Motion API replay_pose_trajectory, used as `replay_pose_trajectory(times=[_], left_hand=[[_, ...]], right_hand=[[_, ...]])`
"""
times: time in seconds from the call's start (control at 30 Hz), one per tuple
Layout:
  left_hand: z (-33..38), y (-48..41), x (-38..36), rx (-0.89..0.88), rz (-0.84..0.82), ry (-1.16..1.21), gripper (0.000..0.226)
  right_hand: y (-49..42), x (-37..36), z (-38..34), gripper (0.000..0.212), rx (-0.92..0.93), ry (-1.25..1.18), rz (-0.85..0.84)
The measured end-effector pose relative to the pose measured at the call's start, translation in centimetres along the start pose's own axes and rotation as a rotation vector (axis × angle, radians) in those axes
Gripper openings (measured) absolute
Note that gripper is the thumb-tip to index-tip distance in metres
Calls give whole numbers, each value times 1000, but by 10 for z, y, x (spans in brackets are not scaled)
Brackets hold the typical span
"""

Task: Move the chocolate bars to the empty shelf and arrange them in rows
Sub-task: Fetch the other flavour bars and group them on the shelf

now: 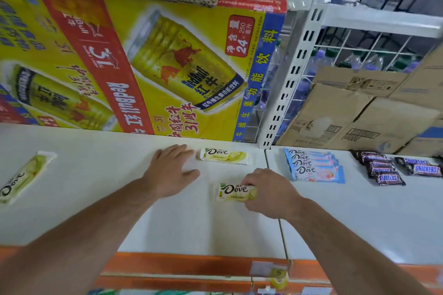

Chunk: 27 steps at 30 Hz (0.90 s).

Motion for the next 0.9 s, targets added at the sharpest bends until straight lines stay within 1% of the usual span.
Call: replay_pose_trajectory(times=[0.1,0.37,0.47,0.57,0.73,0.9], left_hand=[[-4,13,-8,-49,32,-71,73],[-8,10,-8,-74,98,-58,76],[-8,10,-6,-77,100,-51,76],[-8,10,-6,-74,101,-48,75],[-9,11,-7,-68,104,-41,73],[-9,10,-7,-57,89,-35,74]], right_hand=[[-15,6,-11,46,-25,31,62],[-55,16,-22,50,-115,62,208],[-62,11,-23,49,-146,48,193],[-66,10,-22,48,-135,67,187],[-68,9,-26,46,-103,91,236],[-72,4,-25,48,-92,100,185]])
Point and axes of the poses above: each hand's wrist, its own y-axis away from the middle knuckle, its own x-axis out of the back of the hand, z = x × y, the point moved 6 cm from there along -y, towards the middle knuckle, and after that the axes turned 8 degrees about z, right-handed, at the moved point
